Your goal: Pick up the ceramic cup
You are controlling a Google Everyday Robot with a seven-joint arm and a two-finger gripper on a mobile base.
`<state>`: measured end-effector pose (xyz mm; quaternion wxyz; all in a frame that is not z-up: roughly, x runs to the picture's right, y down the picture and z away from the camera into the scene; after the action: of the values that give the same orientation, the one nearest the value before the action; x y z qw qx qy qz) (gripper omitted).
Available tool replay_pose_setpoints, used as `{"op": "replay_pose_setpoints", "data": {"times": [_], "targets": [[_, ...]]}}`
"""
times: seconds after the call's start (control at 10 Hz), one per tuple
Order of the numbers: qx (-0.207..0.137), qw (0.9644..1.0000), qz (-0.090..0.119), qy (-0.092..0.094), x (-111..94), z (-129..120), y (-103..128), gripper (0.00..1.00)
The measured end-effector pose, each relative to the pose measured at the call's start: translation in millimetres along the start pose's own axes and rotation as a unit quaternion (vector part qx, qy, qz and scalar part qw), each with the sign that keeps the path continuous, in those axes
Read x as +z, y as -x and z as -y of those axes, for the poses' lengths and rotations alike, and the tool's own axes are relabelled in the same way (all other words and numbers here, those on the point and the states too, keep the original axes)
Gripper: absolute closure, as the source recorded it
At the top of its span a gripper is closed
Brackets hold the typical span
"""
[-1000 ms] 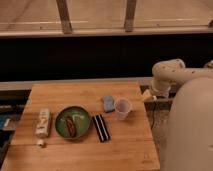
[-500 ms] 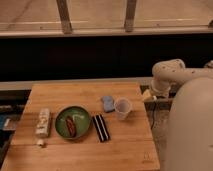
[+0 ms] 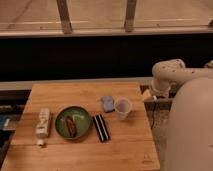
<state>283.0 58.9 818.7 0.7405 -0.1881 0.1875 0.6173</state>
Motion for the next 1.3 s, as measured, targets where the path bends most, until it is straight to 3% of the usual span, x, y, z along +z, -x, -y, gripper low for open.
{"op": "replay_pose_setpoints", "data": {"times": [0.5,0.9,1.3], "targets": [[-0.014,0.9999,0.000,-0.007,-1.6,-2.7,0.8,0.20],[-0.088,0.9959,-0.014,-0.016,-15.5,-56.4,-4.4,0.20],[-0.125,0.9919,-0.009,-0.023,-34.1,-82.7,-15.4,0.20]]}}
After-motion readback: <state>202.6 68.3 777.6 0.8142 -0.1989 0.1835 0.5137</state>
